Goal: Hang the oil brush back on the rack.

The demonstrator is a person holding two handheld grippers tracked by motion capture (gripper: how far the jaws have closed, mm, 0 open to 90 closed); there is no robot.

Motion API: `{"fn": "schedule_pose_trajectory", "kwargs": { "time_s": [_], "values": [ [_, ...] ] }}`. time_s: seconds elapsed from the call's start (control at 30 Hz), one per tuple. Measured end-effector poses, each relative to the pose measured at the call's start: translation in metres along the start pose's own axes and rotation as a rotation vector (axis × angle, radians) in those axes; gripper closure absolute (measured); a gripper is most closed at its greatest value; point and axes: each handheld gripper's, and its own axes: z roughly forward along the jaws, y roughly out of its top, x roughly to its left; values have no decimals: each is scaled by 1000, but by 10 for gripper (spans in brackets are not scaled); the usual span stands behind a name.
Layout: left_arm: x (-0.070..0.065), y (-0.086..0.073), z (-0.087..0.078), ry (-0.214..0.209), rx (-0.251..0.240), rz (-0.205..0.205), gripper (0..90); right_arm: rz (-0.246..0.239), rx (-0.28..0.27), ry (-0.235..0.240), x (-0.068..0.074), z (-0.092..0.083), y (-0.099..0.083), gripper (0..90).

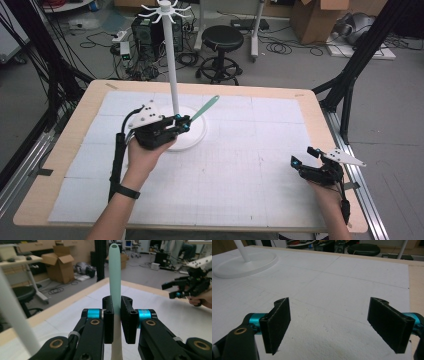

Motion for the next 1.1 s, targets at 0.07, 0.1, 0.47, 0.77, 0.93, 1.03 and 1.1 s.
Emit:
{"fn": "schedule_pose_trajectory", "kwargs": {
  "time_s": [0.07, 0.1, 0.47, 0.77, 0.93, 1.03, 1.1],
  "values": [
    [3, 5, -9, 24, -17, 3, 817, 0, 0, 0, 0, 0, 0, 181],
    [5, 7, -13, 35, -24, 6, 817, 1, 0, 0, 0, 0, 0, 182],
    [18, 37, -56, 151, -146, 26, 817, 0, 7, 1, 1, 1, 0, 181],
    [29, 64, -86, 205, -189, 30, 817, 0, 10, 0, 0, 2, -1, 181],
    [33, 81, -101, 227, -222, 37, 817, -6, 10, -2, 0, 2, -1, 181],
    [35, 88, -105, 240, -226, 43, 817, -2, 11, -1, 1, 2, -1, 182],
    [36, 91, -106, 245, -232, 41, 817, -3, 11, -2, 1, 1, 0, 182]
  ]
}}
